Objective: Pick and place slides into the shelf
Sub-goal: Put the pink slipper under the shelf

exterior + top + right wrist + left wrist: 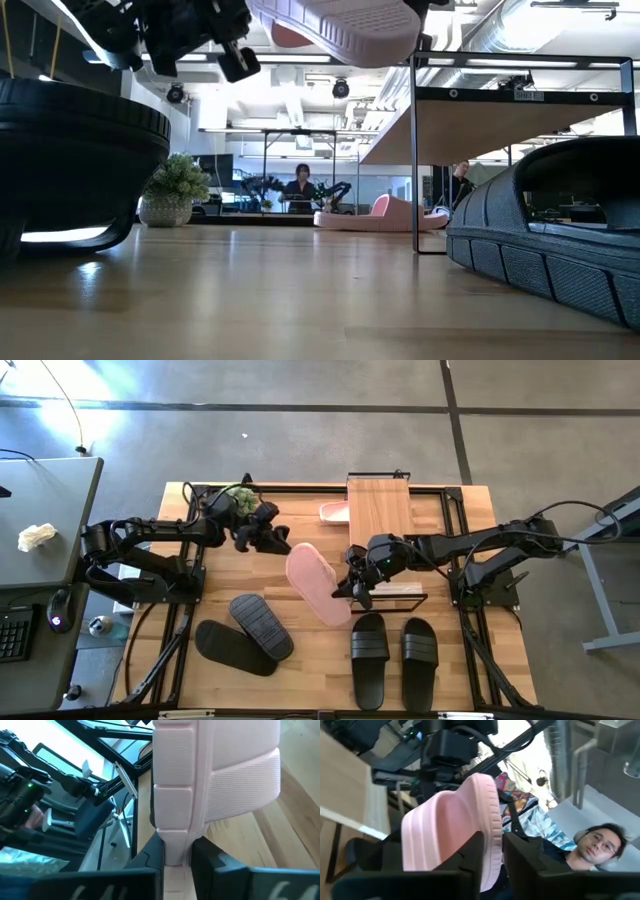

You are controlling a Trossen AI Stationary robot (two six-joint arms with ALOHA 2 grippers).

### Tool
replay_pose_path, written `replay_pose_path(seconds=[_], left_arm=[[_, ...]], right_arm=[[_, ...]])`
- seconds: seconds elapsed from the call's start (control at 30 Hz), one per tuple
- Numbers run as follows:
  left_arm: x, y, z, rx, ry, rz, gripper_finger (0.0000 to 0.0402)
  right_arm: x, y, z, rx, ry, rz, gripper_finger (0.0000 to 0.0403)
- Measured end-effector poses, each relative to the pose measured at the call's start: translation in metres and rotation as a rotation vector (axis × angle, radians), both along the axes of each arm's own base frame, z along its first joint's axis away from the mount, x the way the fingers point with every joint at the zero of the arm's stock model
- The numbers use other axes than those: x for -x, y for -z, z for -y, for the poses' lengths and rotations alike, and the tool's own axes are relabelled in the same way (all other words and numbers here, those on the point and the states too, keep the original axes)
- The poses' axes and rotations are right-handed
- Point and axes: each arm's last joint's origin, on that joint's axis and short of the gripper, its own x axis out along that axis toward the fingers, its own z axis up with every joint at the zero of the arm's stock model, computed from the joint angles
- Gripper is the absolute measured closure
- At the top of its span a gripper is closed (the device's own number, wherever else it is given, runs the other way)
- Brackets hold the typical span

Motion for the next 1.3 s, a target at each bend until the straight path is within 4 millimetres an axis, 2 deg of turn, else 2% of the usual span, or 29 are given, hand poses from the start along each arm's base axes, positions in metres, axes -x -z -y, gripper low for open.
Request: replay_pose_path(seconds=[0.13, 0.27, 0.5, 0.67, 0.87, 0.97, 1.1, 1.2, 1.3], left_arm=[[0.001, -0.005, 0.001, -0.006, 0.006, 0.040, 0.0295], [0.002, -0.006, 0.001, -0.005, 0.006, 0.050, 0.0271], [0.001, -0.006, 0.000, -0.042, -0.030, 0.076, 0.0255], [-0.001, -0.008, -0.002, -0.084, -0.214, 0.140, 0.0255], [-0.016, -0.010, 0.021, -0.275, -0.498, 0.257, 0.0254], [-0.022, -0.011, 0.037, -0.363, -0.660, 0.275, 0.0254], [-0.025, -0.014, 0.054, -0.428, -0.803, 0.301, 0.0254], [-0.023, -0.021, 0.061, -0.445, -0.825, 0.382, 0.0254], [-0.023, -0.022, 0.063, -0.459, -0.824, 0.392, 0.0254]], right_arm=[[0.001, -0.002, 0.000, 0.000, 0.000, 0.007, 0.0371], [0.008, -0.011, 0.001, -0.003, 0.001, 0.032, 0.0373], [0.042, -0.051, 0.003, 0.018, 0.079, 0.172, 0.0373], [0.069, -0.080, 0.008, 0.105, 0.235, 0.325, 0.0373], [0.084, -0.111, 0.018, 0.253, 0.455, 0.583, 0.0376], [0.085, -0.122, 0.025, 0.298, 0.489, 0.693, 0.0377], [0.080, -0.123, 0.036, 0.276, 0.489, 0.725, 0.0377], [0.070, -0.118, 0.046, 0.258, 0.487, 0.719, 0.0377], [0.056, -0.113, 0.053, 0.230, 0.447, 0.738, 0.0377]])
